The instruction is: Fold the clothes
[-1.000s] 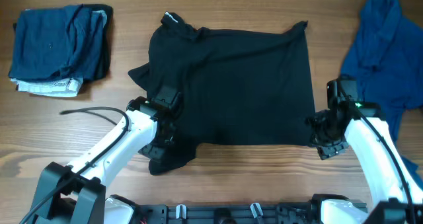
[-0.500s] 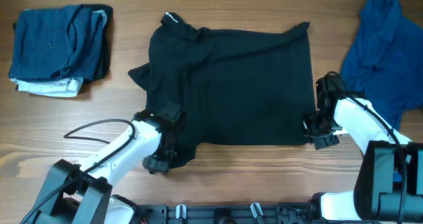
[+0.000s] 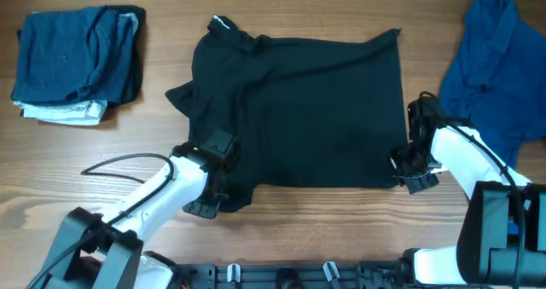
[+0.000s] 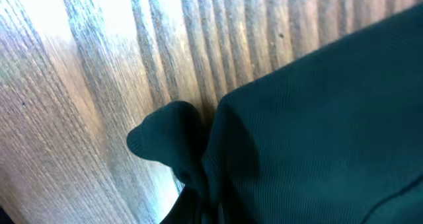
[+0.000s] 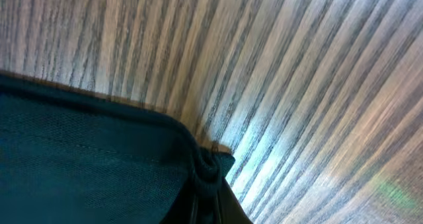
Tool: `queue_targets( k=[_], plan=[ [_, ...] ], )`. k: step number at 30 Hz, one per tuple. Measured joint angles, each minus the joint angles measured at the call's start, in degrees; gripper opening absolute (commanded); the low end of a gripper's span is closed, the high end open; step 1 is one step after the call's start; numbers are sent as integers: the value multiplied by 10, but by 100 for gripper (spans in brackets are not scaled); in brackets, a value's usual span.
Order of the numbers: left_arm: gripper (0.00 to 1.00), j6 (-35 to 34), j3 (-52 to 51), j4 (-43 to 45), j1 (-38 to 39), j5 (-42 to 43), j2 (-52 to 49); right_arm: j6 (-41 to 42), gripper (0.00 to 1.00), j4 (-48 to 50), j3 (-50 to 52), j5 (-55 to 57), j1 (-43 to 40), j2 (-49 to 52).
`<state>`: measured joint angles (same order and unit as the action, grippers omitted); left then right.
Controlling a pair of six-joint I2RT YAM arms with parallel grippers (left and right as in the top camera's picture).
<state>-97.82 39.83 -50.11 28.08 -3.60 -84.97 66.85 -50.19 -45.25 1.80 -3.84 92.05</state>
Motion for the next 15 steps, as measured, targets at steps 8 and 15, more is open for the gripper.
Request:
queue_targets(
  k=[8, 15],
  plan=[
    [4, 40, 21, -63, 0, -52, 222, -56, 4, -75, 4, -1, 0, -81],
    [4, 54, 21, -29, 0, -98, 243, -180, 4, -39, 7, -27, 0, -209]
  ],
)
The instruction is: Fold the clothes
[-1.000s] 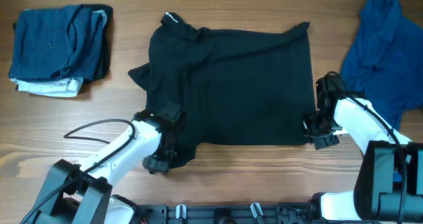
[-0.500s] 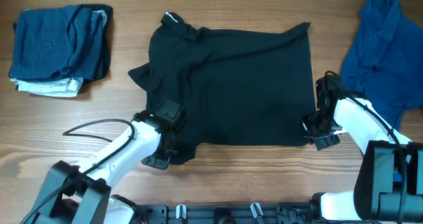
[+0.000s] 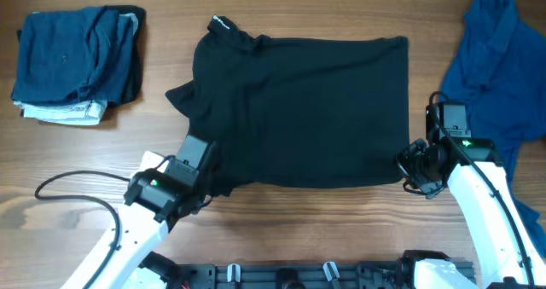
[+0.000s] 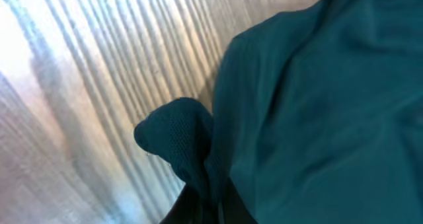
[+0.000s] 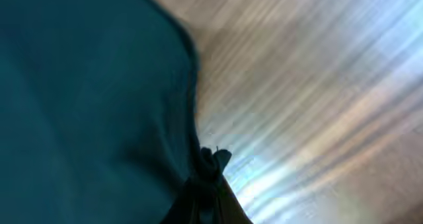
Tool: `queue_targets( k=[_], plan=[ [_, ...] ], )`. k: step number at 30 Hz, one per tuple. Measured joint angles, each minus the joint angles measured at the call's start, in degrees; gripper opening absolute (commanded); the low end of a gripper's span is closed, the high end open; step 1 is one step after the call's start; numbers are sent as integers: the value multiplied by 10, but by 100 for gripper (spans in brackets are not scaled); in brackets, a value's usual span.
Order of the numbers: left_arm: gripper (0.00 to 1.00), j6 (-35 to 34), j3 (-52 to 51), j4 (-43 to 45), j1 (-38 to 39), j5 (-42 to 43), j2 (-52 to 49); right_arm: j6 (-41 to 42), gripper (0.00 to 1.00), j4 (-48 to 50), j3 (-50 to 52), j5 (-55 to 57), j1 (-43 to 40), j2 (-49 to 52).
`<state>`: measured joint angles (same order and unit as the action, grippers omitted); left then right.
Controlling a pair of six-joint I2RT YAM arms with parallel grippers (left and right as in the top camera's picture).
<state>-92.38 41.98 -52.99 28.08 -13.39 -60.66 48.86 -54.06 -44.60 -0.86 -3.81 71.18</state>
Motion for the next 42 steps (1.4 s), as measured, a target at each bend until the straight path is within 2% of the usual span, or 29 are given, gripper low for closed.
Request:
queue_targets(
  k=[6, 9, 16, 22, 31, 34, 35, 36, 38, 39, 40, 42],
  plan=[
    [4, 64, 2, 215, -1, -57, -67, -28, 4, 57, 0, -2, 0, 1],
    [4, 98, 2, 283, -16, -65, -88, -33, 5, 73, 0, -1, 0, 7],
    [4, 158, 2, 331, -72, -70, -92, -63, 4, 181, 0, 1, 0, 42],
    [4, 183, 2, 370, -73, -80, -96, -72, 4, 248, 0, 1, 0, 116],
    [4, 203, 2, 478, -73, -87, -236, -87, 4, 326, 0, 1, 0, 137],
    [7, 205, 2, 501, -73, -87, -250, -87, 4, 341, 0, 1, 0, 137],
    [22, 206, 2, 505, -73, -87, -250, -87, 4, 347, 0, 1, 0, 137],
    [41, 206, 2, 506, -73, -87, -250, -87, 9, 349, 0, 3, 0, 139],
    [77, 210, 2, 507, -73, -87, -250, -89, 26, 354, 0, 7, 0, 144],
    [97, 212, 2, 509, -73, -90, -250, -90, 41, 362, 0, 12, 0, 149],
    [99, 212, 2, 511, -73, -93, -250, -93, 57, 370, 0, 16, 0, 151],
    [100, 223, 2, 528, -73, -93, -250, -96, 61, 382, 0, 18, 0, 151]
  ],
)
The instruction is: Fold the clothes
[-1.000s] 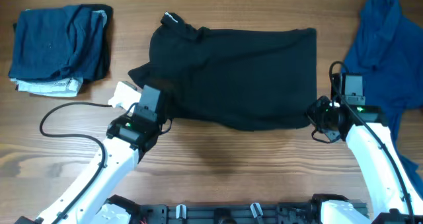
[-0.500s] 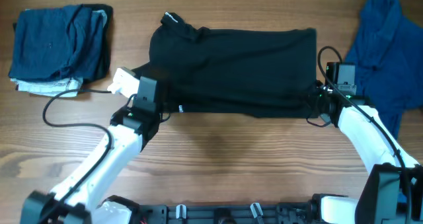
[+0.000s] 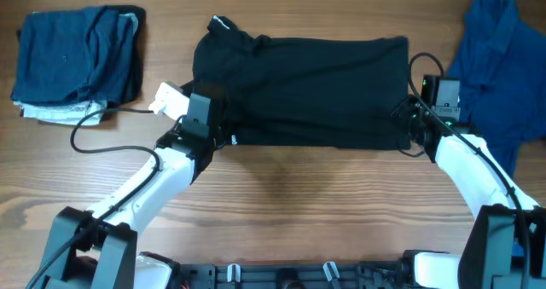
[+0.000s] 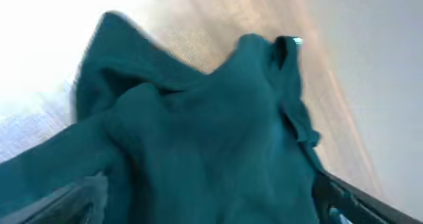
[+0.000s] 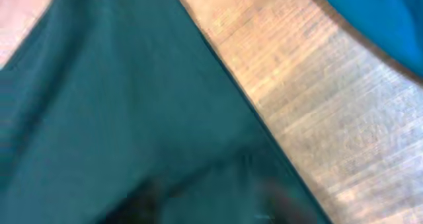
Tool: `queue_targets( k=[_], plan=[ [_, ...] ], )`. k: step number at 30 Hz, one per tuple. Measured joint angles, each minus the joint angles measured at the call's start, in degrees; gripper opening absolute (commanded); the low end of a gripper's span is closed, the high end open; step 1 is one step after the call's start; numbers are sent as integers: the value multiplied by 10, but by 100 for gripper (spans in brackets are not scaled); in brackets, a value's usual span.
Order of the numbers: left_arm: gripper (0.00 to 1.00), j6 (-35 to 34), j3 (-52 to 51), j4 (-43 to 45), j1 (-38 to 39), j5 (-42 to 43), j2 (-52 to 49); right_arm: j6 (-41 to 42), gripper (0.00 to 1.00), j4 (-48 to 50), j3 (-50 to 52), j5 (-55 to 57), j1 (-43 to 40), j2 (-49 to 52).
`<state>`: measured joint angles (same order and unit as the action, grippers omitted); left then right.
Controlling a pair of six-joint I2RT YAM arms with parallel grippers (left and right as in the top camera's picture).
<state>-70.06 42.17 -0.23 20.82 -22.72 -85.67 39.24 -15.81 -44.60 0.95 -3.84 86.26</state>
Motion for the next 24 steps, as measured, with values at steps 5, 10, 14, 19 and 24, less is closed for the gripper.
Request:
queue_targets(
  k=[5, 10, 14, 19, 24],
  plan=[
    [99, 96, 1, 50, 0, 0, 0, -20, 70, 13, -4, 3, 0, 0],
    [99, 209, 112, -143, 0, 10, 0, -117, 81, -172, -152, -52, 0, 2],
    [99, 320, 306, -292, -4, 22, 4, -209, 85, -290, -337, -85, 0, 1],
    [99, 377, 585, -415, -47, 77, -136, -235, 73, -296, -440, -82, 0, 38],
    [99, 236, 830, -514, -58, 98, -364, -120, 66, -255, -512, -75, -1, 161]
  ],
)
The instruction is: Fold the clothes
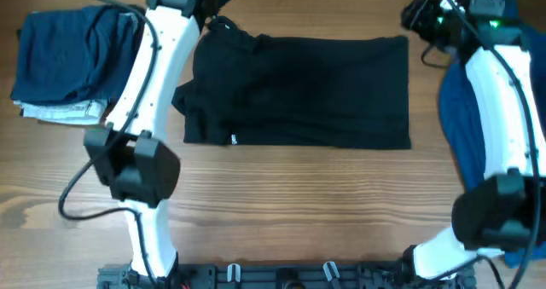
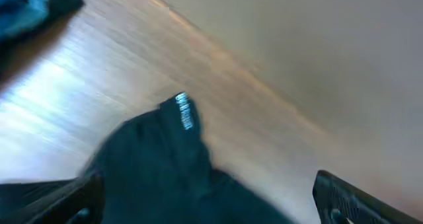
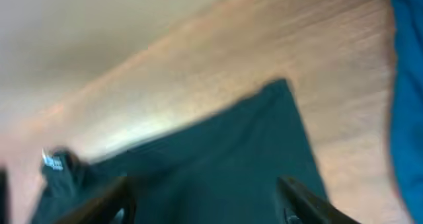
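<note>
The black shirt lies folded in half across the middle of the table, with its collar at the far left. My left gripper hangs open above the collar. In the left wrist view the collar label shows ahead of the left gripper, whose fingers are spread wide with nothing held. My right gripper is open beyond the shirt's far right corner. The right wrist view looks down on the shirt past the right gripper, which is empty.
A stack of folded dark blue clothes sits at the far left. A loose blue garment lies at the right edge, partly under my right arm, and shows as the blue garment in the right wrist view. Bare wood lies in front of the shirt.
Both grippers were low at the folded shirt's left and right ends. Now they are open at the table's far edge, clear of the cloth. The shirt lies as it did.
Each gripper was shut on a near corner of the spread shirt. Then both held those corners up off the table. Later the near half lay folded over the far half with the fingers open. Now both arms are away from it.
</note>
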Tool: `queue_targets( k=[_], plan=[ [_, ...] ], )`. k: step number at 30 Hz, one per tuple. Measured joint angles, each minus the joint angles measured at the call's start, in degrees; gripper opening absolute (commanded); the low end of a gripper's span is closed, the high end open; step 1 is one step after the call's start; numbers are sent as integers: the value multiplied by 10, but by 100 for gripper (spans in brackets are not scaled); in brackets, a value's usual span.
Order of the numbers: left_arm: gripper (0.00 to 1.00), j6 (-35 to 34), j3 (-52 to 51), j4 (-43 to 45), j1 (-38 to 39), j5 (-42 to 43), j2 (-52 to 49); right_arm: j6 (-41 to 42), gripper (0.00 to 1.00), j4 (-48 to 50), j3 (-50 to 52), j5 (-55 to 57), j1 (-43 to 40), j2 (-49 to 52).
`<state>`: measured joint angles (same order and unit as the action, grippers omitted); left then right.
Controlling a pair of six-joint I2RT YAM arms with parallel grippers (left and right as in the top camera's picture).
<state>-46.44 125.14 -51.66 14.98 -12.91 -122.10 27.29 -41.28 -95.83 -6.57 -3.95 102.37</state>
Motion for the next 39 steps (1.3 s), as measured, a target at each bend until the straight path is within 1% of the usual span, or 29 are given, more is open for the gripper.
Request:
queue_targets(
  k=[1, 4, 6, 7, 9, 14, 18, 21, 28, 32, 33, 35, 36, 37, 38, 39],
  plan=[
    [97, -31, 5, 14, -2, 3, -7, 28, 65, 15, -1, 4, 0, 18],
    [84, -140, 14, 59, -9, 9, -31, 75, 64, 33, -1, 12, -1, 61],
    [78, -190, 14, 73, -9, 9, -50, 87, 64, 37, -1, 15, -2, 83],
    [78, -204, 14, 75, -9, 9, -53, 89, 64, 38, -1, 15, -2, 91],
    [77, -238, 15, 85, -9, 10, -91, 92, 64, 41, -1, 17, -2, 109],
    [76, -277, 15, 103, -11, 23, -161, 96, 64, 47, -1, 22, -2, 133],
    [76, -285, 15, 132, -21, 45, -197, 96, 63, 49, -1, 26, -2, 141],
    [75, -285, 15, 134, -27, 54, -214, 96, 63, 50, -1, 27, -2, 141],
    [67, -289, 15, 148, -32, 61, -237, 96, 62, 50, -1, 29, -2, 141],
    [54, -290, 17, 159, -32, 68, -251, 96, 61, 49, -1, 37, -2, 141],
    [48, -289, 17, 160, -32, 68, -251, 96, 61, 49, -1, 38, -2, 141],
    [29, -289, 17, 166, -33, 68, -251, 96, 61, 49, -1, 39, -2, 141],
    [25, -289, 17, 169, -33, 69, -251, 96, 61, 49, -1, 40, -2, 141],
    [13, -291, 17, 172, -34, 68, -252, 96, 60, 47, -1, 40, -2, 141],
    [7, -292, 17, 174, -35, 69, -253, 96, 60, 45, -1, 41, -2, 141],
    [4, -291, 17, 174, -35, 68, -255, 96, 60, 45, -1, 41, -2, 141]
  ],
)
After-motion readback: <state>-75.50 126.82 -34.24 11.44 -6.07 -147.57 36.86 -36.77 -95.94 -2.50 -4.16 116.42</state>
